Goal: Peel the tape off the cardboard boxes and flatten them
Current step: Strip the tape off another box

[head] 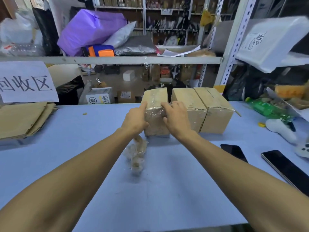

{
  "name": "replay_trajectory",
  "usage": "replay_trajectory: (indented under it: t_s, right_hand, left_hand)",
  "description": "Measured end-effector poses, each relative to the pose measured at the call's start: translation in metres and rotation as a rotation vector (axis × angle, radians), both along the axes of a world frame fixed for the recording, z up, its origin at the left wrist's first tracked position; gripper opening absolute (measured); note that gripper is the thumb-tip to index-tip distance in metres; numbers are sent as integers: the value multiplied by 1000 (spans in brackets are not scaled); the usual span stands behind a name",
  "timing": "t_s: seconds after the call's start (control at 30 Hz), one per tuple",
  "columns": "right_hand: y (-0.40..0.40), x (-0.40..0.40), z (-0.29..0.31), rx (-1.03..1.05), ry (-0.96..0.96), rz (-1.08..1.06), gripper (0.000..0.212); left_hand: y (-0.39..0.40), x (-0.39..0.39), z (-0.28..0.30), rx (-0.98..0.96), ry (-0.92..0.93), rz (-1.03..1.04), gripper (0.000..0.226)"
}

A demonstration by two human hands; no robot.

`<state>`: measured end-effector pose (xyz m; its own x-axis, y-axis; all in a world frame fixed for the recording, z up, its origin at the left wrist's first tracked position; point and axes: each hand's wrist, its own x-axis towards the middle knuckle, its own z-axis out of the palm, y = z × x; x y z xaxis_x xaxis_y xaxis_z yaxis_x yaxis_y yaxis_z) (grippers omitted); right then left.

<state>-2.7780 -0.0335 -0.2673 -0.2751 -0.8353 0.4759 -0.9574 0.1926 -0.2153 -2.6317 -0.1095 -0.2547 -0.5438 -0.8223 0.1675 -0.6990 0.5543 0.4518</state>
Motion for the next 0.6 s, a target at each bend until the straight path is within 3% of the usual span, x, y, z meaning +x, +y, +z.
replay_trajectory:
  t_s: [0.13, 0.23, 0.43, 0.6]
  right_hand:
    - [-1, 18, 20, -160, -75, 33, 47]
    - [6, 40, 49, -314, -170, 100, 49]
    - [53, 124, 75, -546, -412, 385, 46]
    - [99, 207, 29, -461, -613, 601, 40]
  left_hand:
    - [13, 19, 20, -119, 125, 63, 62]
    - [28, 41, 46, -236, 284, 118, 72]
    - [94, 133, 59, -355, 619, 241, 74]
    - [176, 211, 10, -293, 760, 455, 58]
